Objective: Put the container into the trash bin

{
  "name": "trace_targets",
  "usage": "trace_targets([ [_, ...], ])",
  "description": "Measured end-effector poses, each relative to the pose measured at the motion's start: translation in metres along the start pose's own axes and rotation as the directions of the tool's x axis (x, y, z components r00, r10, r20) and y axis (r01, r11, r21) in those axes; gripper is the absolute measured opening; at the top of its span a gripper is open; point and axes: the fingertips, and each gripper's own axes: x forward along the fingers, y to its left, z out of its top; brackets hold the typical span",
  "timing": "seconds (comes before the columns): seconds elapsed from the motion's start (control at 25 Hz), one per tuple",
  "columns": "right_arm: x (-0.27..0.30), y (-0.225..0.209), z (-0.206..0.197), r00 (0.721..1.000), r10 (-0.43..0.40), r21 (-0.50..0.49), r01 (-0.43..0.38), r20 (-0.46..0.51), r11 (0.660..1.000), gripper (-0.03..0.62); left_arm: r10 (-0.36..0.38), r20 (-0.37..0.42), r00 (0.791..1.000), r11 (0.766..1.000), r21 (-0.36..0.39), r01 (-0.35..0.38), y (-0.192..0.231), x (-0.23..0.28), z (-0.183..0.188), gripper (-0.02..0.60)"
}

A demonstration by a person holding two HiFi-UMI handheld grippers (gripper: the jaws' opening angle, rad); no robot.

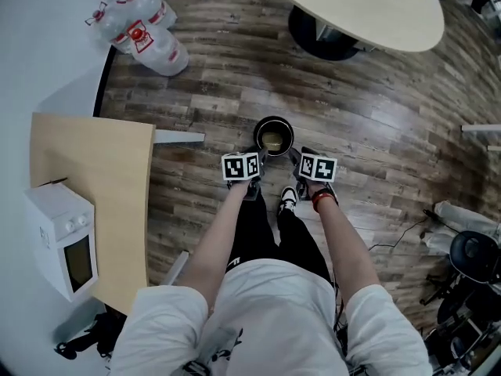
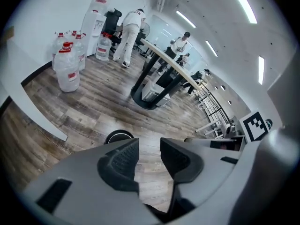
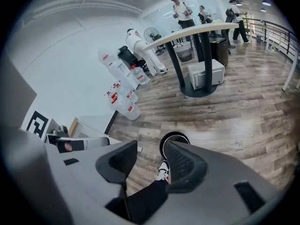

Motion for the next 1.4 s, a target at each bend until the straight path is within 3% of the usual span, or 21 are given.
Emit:
trace_targets([
  [0.76, -0.12, 0.071, 0.039, 0.977, 0.106, -0.119, -0.084, 0.185, 0.989, 0.204, -0.007, 0.197, 0.98, 0.997, 0.071, -0.007, -0.065, -0.123, 0.021, 0.143],
  [1.16, -0.183, 0.099, 0.044, 0.945, 0.163, -0.209, -0.105, 0.284, 0.972, 0.193, -0.012, 0.327, 0.945, 0.996, 0.088, -0.018, -0.094, -0.18, 0.036, 0.141],
  [1.4, -0.217, 0.11, 0.064, 0.918, 0.187, -0.281, -0.088, 0.349, 0.956, 0.189, 0.014, 0.389, 0.921, 0.988, 0.134, -0.072, -0.112, -0.204, 0.044, 0.132],
])
